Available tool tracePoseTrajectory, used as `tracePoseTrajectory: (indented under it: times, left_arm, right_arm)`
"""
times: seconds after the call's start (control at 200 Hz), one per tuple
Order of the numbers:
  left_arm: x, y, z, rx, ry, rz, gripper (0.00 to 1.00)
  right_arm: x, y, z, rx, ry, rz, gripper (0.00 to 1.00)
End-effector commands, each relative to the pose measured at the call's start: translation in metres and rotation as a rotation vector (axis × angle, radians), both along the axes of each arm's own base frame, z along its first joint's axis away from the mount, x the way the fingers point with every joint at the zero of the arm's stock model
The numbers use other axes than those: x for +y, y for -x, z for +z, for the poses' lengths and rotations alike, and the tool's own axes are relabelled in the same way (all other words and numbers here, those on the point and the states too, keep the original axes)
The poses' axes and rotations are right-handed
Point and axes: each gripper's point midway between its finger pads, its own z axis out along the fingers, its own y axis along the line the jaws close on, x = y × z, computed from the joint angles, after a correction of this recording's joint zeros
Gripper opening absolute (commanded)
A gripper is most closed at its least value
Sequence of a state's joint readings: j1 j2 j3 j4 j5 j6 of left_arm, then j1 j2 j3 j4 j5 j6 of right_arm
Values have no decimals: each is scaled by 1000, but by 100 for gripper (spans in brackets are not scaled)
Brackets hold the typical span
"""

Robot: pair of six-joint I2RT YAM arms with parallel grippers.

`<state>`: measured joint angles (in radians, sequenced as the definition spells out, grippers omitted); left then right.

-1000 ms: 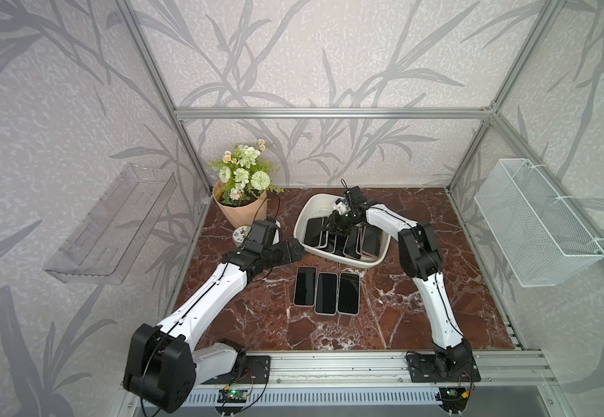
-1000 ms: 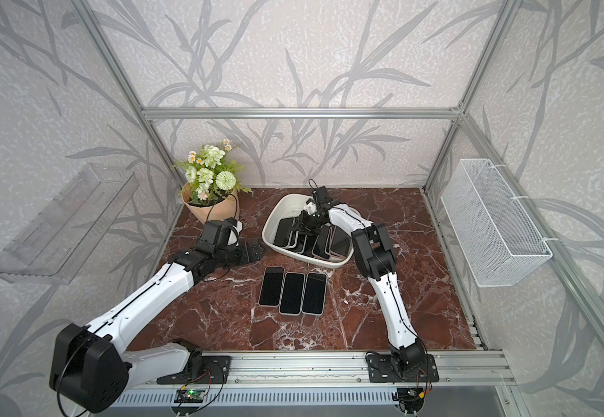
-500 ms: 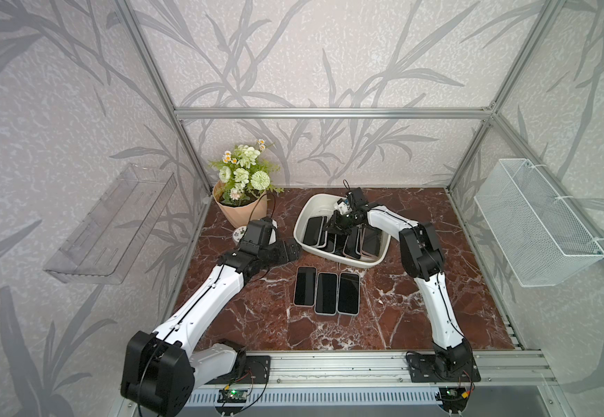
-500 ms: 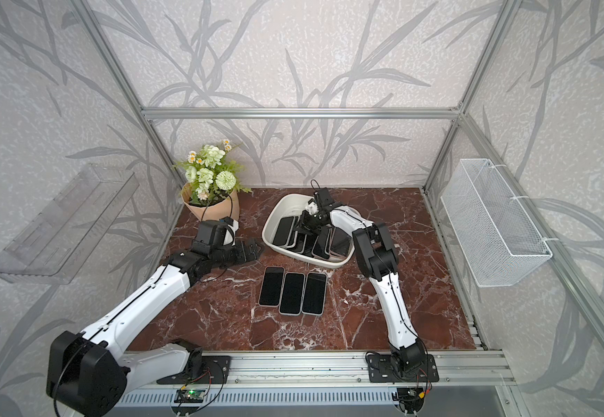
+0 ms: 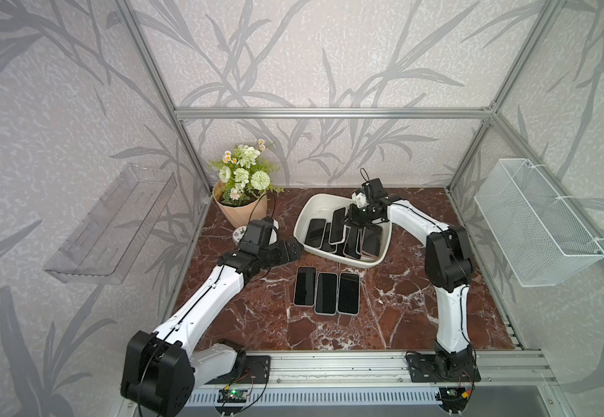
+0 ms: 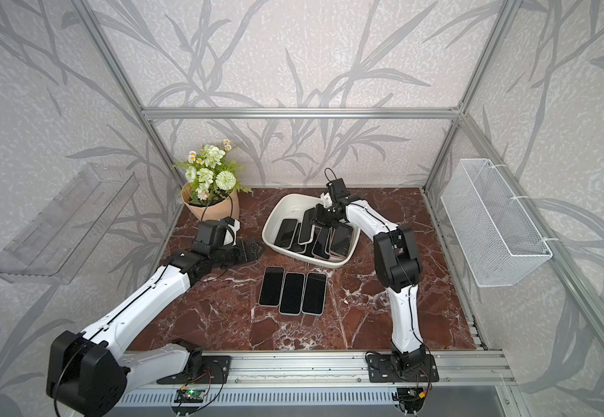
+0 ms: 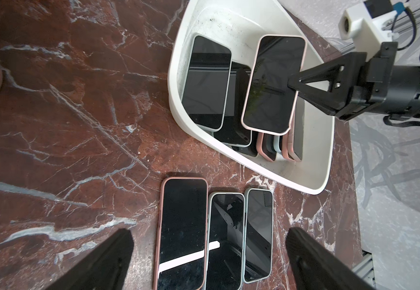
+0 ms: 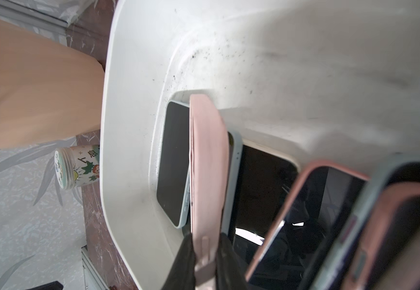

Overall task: Take the phone out of the storage box
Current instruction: Pick up the phone from the storage box, then place the phone at the center of the board.

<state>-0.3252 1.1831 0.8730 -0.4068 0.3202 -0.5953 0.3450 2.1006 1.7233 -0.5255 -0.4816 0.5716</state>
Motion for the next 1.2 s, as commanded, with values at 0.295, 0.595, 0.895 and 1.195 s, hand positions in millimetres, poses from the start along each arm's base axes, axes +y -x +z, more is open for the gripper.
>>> tracePoseTrajectory:
  times: [0.295,0.595,0.895,1.195]
  left_arm:
    - [-70,11,6,-21,186,-152,100]
    - [-124,28,3,-25,269,-234,100]
    - [-125,40,3,-22,231,-248,100]
    - [-120,43,0,-16,202,-242,100]
  right_arm:
    - [-62,64,104,-147,-117,-1,13]
    - [-98,184,95,-96,-71,-31,13]
    - [-115,274,27,46,-86,-84,13]
    - [-110,275,-13,99,-122,-124,13]
